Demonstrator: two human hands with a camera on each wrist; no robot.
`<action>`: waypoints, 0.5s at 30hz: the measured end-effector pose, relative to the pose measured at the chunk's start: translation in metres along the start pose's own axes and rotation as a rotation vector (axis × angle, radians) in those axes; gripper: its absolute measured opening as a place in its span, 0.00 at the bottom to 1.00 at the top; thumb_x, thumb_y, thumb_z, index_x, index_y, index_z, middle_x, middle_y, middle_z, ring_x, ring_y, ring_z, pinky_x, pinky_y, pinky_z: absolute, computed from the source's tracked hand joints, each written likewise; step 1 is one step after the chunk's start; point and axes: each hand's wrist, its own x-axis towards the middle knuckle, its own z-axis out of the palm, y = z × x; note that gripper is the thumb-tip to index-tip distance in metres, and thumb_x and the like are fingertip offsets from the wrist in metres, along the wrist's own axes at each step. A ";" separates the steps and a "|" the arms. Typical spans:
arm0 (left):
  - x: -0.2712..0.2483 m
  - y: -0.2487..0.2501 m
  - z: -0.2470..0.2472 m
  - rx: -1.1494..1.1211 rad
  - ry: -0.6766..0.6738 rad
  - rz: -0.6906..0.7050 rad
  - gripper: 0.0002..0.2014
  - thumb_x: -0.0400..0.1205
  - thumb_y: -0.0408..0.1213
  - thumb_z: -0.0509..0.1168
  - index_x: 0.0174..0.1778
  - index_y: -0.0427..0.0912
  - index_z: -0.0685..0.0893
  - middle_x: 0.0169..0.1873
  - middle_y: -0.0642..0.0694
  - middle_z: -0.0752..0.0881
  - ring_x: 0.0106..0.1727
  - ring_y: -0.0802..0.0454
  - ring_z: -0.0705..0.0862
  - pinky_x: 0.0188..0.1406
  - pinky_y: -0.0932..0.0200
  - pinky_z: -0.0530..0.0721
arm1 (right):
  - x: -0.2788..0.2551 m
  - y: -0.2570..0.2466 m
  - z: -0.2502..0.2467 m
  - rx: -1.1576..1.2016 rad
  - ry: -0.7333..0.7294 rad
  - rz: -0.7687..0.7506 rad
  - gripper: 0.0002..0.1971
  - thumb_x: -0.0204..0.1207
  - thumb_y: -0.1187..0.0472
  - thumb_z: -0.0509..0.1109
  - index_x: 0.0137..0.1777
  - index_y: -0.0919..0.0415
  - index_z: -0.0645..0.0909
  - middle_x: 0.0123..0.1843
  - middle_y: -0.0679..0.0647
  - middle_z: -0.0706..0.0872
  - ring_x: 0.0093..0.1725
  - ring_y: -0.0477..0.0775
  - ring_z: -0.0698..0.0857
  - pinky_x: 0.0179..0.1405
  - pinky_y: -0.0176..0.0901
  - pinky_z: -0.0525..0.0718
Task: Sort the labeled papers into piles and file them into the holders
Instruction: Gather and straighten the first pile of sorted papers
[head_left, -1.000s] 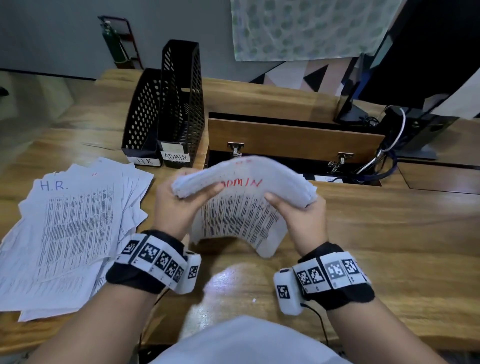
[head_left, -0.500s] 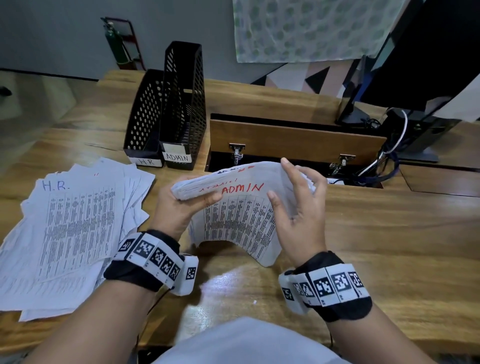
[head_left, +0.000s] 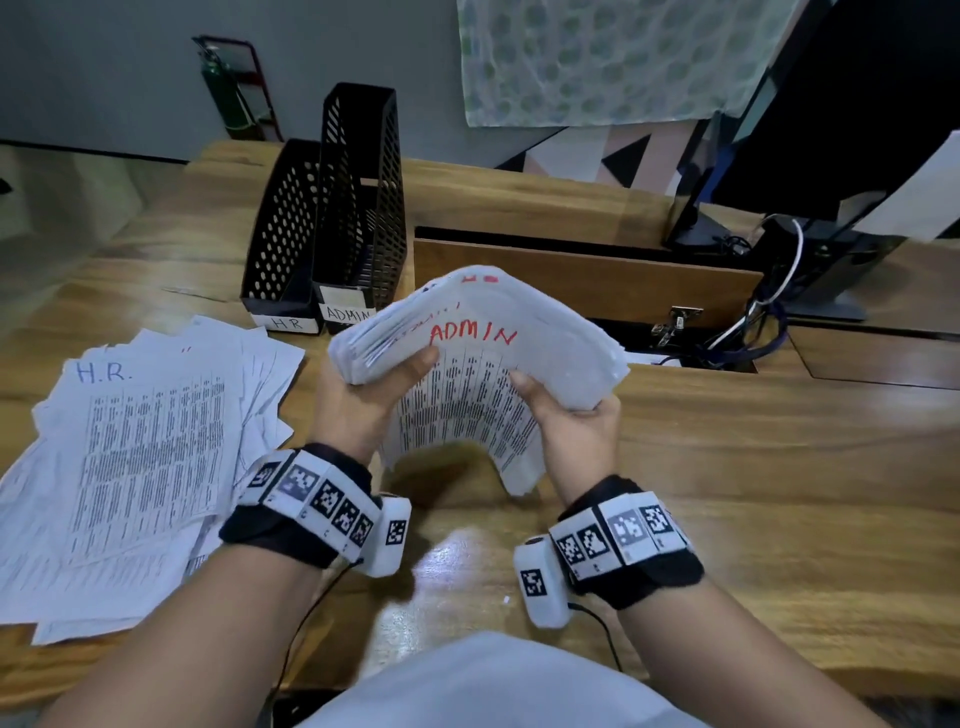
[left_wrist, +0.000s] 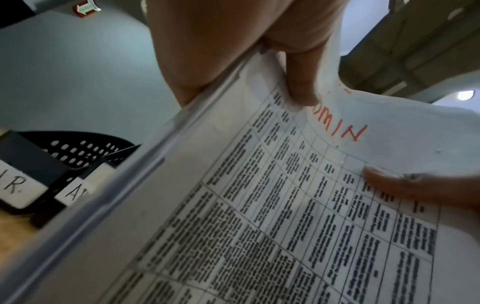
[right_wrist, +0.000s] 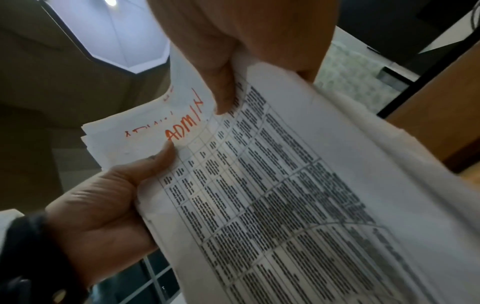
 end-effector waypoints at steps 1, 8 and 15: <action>0.001 0.003 -0.004 0.011 -0.013 0.012 0.15 0.73 0.28 0.74 0.51 0.52 0.88 0.46 0.53 0.92 0.52 0.55 0.89 0.48 0.58 0.88 | -0.001 -0.002 -0.002 0.015 -0.035 -0.032 0.12 0.69 0.72 0.78 0.42 0.54 0.87 0.40 0.44 0.93 0.44 0.43 0.91 0.47 0.40 0.89; -0.014 -0.045 -0.025 0.141 -0.099 -0.296 0.23 0.67 0.24 0.77 0.53 0.51 0.81 0.55 0.42 0.86 0.61 0.45 0.83 0.54 0.49 0.87 | -0.003 0.027 -0.018 -0.158 -0.200 0.210 0.21 0.62 0.71 0.82 0.51 0.52 0.82 0.49 0.49 0.92 0.52 0.47 0.90 0.51 0.46 0.89; -0.002 -0.044 -0.043 0.059 -0.010 -0.367 0.15 0.75 0.27 0.72 0.48 0.54 0.84 0.43 0.53 0.92 0.52 0.56 0.85 0.60 0.50 0.82 | 0.005 0.005 -0.002 -0.096 -0.241 0.201 0.23 0.63 0.69 0.81 0.59 0.62 0.82 0.54 0.57 0.92 0.55 0.55 0.90 0.58 0.58 0.87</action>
